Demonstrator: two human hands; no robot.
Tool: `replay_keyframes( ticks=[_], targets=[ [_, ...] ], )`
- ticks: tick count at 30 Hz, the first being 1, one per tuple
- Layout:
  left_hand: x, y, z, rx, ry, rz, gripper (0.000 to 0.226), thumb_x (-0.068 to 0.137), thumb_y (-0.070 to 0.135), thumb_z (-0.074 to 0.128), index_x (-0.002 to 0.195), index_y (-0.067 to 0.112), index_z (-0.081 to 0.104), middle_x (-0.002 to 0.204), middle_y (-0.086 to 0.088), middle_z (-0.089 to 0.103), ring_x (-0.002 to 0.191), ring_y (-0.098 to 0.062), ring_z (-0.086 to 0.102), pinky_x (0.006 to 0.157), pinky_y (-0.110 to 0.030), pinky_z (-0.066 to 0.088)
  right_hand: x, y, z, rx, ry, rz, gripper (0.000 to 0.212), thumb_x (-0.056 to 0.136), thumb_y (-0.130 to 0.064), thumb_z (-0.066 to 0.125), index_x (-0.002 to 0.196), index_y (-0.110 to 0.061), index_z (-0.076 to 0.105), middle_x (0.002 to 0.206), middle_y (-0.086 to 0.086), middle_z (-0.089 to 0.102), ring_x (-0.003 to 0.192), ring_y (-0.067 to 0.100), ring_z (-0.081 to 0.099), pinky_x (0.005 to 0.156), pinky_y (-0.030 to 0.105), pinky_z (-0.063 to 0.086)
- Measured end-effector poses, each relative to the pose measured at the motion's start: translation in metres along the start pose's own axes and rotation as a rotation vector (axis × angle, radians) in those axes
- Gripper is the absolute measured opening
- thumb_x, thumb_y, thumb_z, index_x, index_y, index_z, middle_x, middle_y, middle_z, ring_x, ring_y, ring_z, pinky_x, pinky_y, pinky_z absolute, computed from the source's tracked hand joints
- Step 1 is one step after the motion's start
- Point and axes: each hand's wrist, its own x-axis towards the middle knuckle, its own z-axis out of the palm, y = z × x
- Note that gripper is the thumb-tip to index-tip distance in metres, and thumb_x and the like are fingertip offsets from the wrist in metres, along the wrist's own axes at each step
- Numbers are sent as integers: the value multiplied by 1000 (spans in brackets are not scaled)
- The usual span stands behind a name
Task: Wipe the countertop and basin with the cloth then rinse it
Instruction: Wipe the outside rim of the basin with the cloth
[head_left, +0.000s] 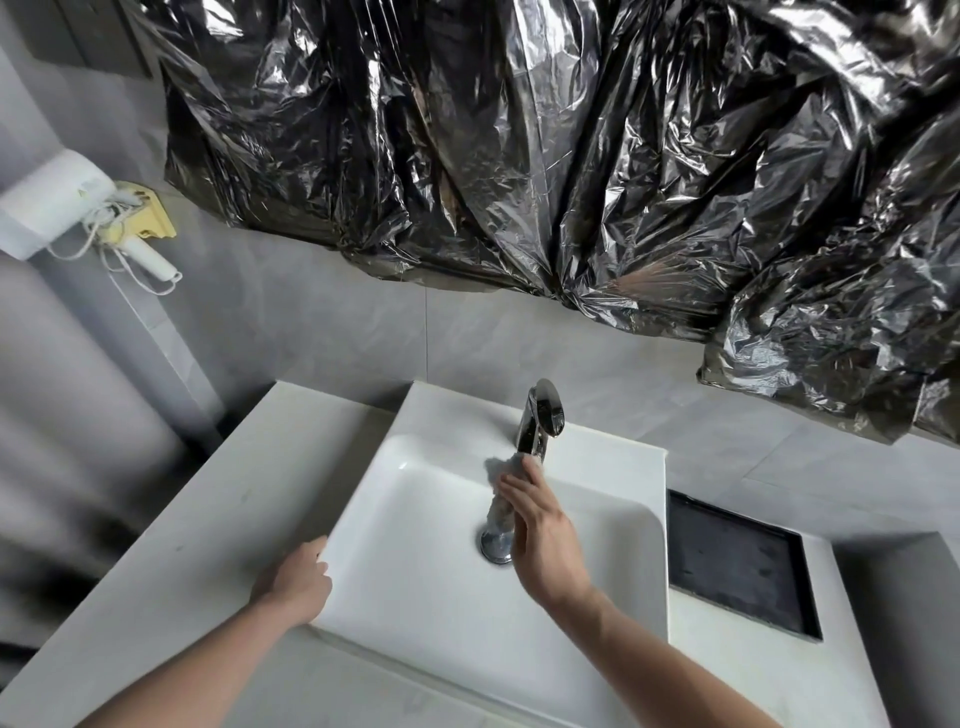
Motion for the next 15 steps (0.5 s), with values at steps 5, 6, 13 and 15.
replay_keyframes(
  ticks=[5,6,13,15],
  targets=[
    [1,-4,-2,-19,-54,-20,42,80,18,42,114,33,61,111,8,72,98,-20,65,86,-29,54,2,13,-2,-10,21,46,45,92,5,48,130,-8,69,145,-1,61,152,-7,21,119,22,34],
    [1,-5,-3,-31,-65,-25,48,79,18,41,120,34,60,115,7,71,103,-20,66,90,-30,54,5,13,-5,-17,26,51,47,89,7,49,130,-7,69,144,-2,62,151,-10,20,118,21,35],
    [-25,18,0,141,-85,-35,71,92,19,41,159,18,17,163,-4,27,147,-28,32,117,-35,33,-6,-20,-15,148,69,170,48,91,12,47,112,-25,69,100,-26,71,125,-3,58,91,10,45],
    [-33,31,-1,175,-16,35,72,93,23,44,159,17,14,164,0,18,146,-28,27,118,-38,29,-21,-10,-12,143,28,337,35,94,3,50,106,-24,69,91,-26,72,96,4,69,78,18,48]
  ],
)
